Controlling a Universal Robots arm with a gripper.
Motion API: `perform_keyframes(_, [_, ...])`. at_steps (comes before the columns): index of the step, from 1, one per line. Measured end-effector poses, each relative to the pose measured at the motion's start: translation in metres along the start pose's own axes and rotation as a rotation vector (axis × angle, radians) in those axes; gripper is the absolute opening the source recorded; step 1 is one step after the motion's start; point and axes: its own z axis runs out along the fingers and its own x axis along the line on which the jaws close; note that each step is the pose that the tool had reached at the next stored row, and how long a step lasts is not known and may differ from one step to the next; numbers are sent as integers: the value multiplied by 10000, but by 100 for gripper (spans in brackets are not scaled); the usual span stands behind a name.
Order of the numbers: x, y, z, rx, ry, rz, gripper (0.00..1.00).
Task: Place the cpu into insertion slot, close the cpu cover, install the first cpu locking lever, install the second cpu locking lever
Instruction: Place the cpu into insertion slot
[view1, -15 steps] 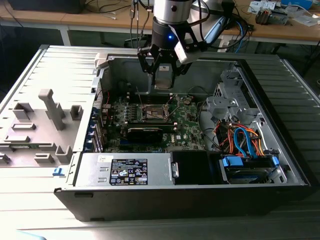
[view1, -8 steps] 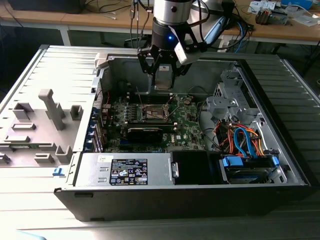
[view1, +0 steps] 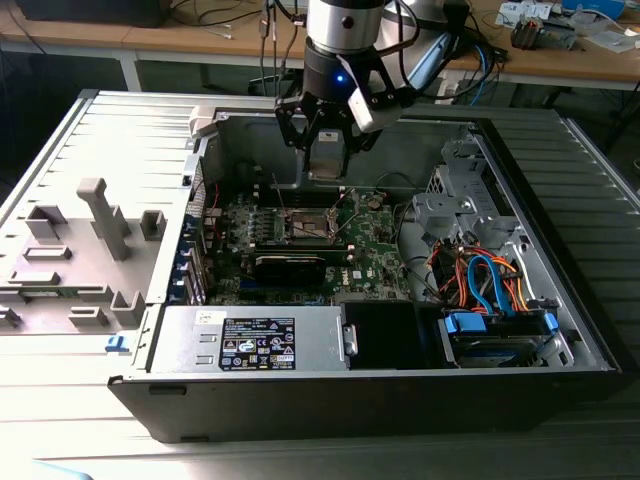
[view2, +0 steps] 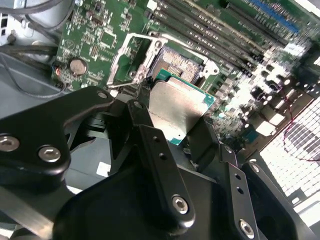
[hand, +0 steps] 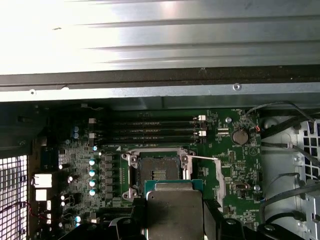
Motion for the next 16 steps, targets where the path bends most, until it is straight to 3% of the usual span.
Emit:
perform_keyframes(2, [1, -4, 5, -49, 0, 1, 55])
perform_keyframes(16, [0, -24, 34, -48, 2, -1, 55])
